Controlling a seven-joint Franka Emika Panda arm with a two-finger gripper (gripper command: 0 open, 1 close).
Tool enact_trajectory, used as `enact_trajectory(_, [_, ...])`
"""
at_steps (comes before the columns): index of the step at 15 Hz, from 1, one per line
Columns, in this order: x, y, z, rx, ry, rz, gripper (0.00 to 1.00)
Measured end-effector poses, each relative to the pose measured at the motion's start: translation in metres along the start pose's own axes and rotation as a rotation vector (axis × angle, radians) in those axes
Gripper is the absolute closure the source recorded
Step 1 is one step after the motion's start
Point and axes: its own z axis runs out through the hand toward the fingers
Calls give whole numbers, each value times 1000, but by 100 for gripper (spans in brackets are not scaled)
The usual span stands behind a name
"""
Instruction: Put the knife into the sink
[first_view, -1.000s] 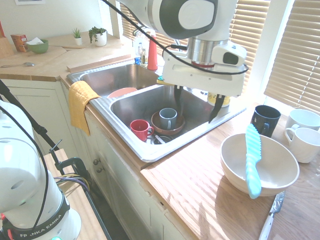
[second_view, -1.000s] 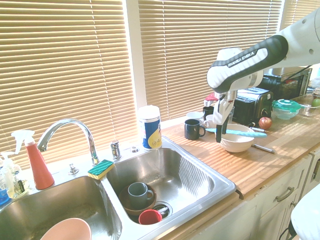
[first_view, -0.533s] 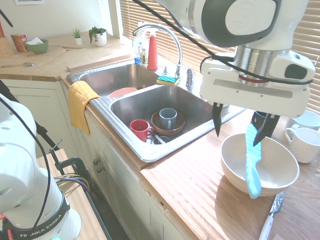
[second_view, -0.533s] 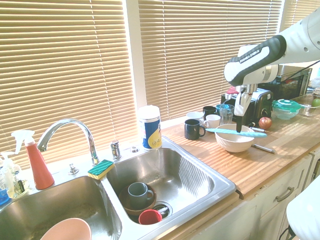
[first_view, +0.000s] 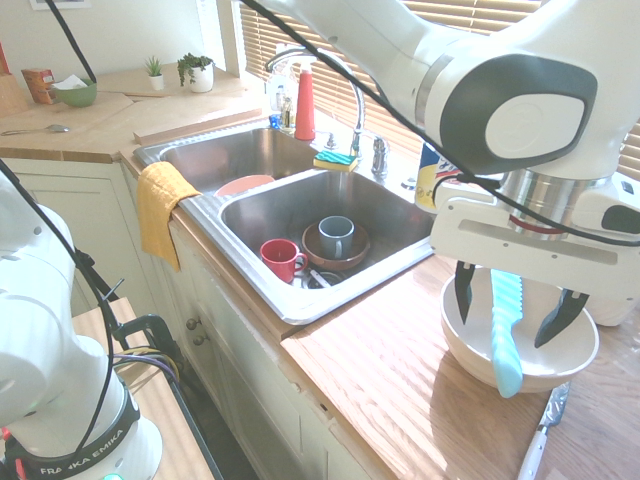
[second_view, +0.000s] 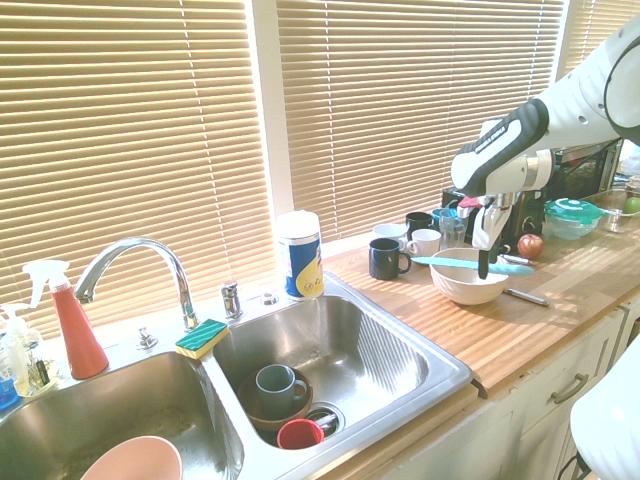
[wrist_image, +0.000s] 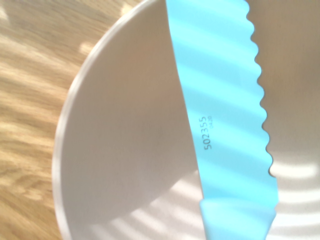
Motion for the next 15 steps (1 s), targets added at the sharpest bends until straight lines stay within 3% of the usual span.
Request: enact_trajectory(15, [8, -4, 16, 22, 11, 30, 100])
